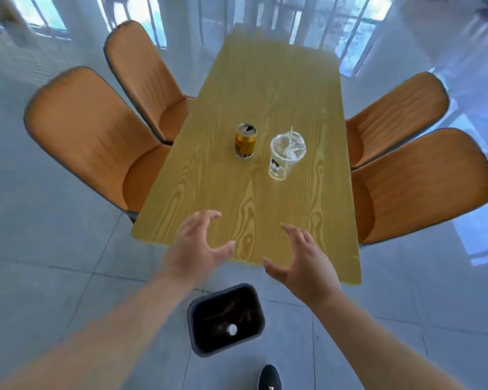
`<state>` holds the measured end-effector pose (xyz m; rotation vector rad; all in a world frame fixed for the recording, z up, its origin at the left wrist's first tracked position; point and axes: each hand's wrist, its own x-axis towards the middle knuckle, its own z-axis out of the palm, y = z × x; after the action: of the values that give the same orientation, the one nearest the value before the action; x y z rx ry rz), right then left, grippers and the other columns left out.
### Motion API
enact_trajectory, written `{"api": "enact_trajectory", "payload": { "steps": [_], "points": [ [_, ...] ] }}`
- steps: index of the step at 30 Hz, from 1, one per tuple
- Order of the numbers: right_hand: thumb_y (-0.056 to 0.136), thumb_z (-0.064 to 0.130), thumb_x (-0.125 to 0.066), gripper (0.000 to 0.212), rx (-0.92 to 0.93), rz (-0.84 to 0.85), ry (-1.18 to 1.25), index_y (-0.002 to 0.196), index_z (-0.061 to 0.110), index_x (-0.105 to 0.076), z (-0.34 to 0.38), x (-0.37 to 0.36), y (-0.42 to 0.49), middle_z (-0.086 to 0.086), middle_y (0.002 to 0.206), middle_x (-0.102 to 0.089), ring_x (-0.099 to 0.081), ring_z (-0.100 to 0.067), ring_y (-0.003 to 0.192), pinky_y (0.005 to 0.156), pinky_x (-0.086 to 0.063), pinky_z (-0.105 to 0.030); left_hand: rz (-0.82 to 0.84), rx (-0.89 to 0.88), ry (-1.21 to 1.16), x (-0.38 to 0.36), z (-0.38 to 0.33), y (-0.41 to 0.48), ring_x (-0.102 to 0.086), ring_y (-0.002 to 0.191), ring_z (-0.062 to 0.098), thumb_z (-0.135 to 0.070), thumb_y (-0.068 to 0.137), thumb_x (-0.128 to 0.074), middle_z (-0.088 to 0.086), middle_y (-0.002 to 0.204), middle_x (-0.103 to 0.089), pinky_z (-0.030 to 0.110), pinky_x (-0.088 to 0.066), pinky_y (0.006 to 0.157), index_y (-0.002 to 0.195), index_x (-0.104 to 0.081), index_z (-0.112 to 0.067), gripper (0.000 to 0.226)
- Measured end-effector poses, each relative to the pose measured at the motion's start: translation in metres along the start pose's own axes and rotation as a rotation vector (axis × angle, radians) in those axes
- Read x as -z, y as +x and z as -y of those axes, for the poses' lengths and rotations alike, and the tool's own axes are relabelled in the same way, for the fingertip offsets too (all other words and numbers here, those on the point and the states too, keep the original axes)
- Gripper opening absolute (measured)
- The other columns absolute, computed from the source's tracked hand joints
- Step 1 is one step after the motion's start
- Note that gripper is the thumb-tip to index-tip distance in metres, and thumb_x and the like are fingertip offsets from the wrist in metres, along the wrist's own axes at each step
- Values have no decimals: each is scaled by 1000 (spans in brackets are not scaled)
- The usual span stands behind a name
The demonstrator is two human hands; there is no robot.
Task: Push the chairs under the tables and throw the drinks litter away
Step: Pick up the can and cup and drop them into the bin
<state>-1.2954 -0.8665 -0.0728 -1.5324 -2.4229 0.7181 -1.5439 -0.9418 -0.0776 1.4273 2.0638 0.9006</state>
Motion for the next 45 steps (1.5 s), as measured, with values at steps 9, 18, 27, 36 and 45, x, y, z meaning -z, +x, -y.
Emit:
{"api": "enact_trajectory", "payload": {
  "steps": [9,18,27,36,45],
  "points": [
    [76,71,-75,107,11,-168,116,157,37,-15,-34,61,151,-1,158,-31,-48,-29,134,89,-48,-37,-71,61,113,7,-58,170,-43,134,26,-56,79,-79,5,149,-41,45,-44,103,146,-37,-30,84],
    [70,68,-83,124,132,-129,119,161,40,-3,-59,64,249,-4,167,-16,-46,-33,138,96,-46,-41,-89,166,209,-48,-42,291,-39,140,33,-65,65,-86,7,157,-30,52,-41,106,151,-21,-41,110],
    [68,66,-85,107,189,53,116,154,48,-24,-62,62,284,5,156,-35,-60,-26,120,86,-51,-37,26,218,195,-73,-22,334,-54,109,21,-49,73,-85,-6,126,-55,33,-40,85,137,-39,-42,79],
    [65,67,-85,87,130,3,165,136,50,-39,-52,43,210,14,130,-47,-62,-22,96,74,-48,-35,87,179,165,-49,2,205,-57,97,17,-47,71,-85,-9,114,-56,33,-41,78,120,-43,-49,65],
    [68,65,-86,85,-38,-69,146,137,45,-41,-24,18,56,9,129,-49,-60,-17,100,73,-48,-35,159,96,134,-29,38,30,-59,90,14,-47,68,-88,-16,110,-53,32,-47,71,119,-42,-52,68]
  ]
}}
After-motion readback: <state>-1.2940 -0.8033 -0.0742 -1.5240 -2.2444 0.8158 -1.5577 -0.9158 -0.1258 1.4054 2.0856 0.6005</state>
